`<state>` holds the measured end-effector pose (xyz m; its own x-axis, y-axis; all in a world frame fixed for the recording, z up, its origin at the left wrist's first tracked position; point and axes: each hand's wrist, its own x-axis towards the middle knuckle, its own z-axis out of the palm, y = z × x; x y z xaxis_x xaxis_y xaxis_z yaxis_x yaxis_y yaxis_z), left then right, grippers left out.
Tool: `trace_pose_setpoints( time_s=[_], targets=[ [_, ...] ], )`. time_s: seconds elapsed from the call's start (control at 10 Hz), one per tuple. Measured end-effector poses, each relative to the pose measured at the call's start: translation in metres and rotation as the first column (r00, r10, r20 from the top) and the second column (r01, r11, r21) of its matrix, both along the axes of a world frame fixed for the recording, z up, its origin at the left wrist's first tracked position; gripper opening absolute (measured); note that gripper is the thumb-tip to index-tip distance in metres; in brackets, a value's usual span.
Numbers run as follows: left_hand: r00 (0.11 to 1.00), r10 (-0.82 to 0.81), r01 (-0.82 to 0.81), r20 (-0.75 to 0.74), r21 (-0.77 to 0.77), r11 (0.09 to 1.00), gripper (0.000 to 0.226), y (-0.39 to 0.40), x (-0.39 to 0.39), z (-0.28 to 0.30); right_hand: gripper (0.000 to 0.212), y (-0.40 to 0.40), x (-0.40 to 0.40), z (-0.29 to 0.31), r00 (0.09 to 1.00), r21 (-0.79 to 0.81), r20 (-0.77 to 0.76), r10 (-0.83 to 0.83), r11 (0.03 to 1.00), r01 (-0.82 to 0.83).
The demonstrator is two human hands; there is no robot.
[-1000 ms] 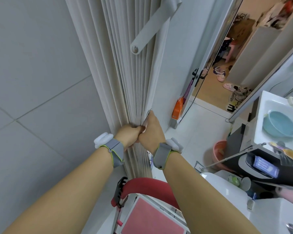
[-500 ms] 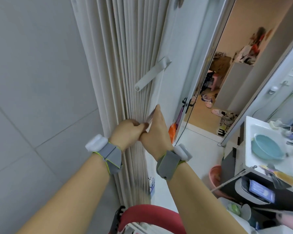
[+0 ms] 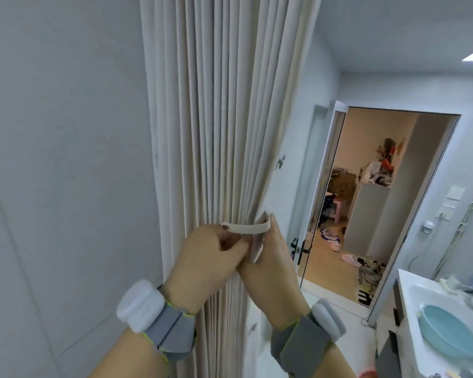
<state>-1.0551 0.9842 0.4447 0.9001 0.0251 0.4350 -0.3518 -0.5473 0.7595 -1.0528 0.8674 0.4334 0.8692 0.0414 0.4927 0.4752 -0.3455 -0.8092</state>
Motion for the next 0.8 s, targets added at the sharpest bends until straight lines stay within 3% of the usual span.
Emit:
trace_pose_setpoints(
  time_s=[0.1, 0.2, 0.3, 0.4, 0.6, 0.8],
  targets=[
    [0.999, 0.013, -0.013, 0.038, -0.008, 1.000, 0.036, 0.002, -0.003, 0.019, 0.037, -0.006, -0.004, 0.015, 0.997, -0.122, -0.055, 0.051, 0.991, -0.058],
    [0.999, 0.017, -0.017, 0.031, -0.015, 1.000, 0.037, 0.006, -0.004, 0.029, 0.024, -0.015, -0.013, 0.040, 0.991, -0.480, 0.059, -0.120, 0.867, 0.134],
    [0.998, 0.042, -0.042, 0.046, -0.002, 0.999, 0.030, 0.009, -0.009, 0.034, 0.038, -0.018, -0.019, 0.054, 0.949, -0.607, 0.184, -0.255, 0.730, 0.314],
    [0.995, 0.019, -0.024, 0.093, 0.056, 0.998, 0.034, 0.009, -0.015, 0.043, 0.044, -0.021, -0.023, 0.060, 0.940, -0.619, 0.190, -0.284, 0.708, 0.339],
    [0.984, 0.014, -0.022, 0.180, 0.041, 0.999, 0.019, 0.019, -0.017, 0.086, 0.021, -0.027, -0.035, 0.105, 0.987, -0.257, 0.159, -0.019, 0.965, 0.060],
    [0.955, 0.006, 0.005, 0.298, -0.037, 0.999, 0.008, 0.026, -0.025, 0.122, 0.008, -0.021, -0.044, 0.152, 0.957, -0.073, 0.262, 0.123, 0.992, -0.107]
  ],
)
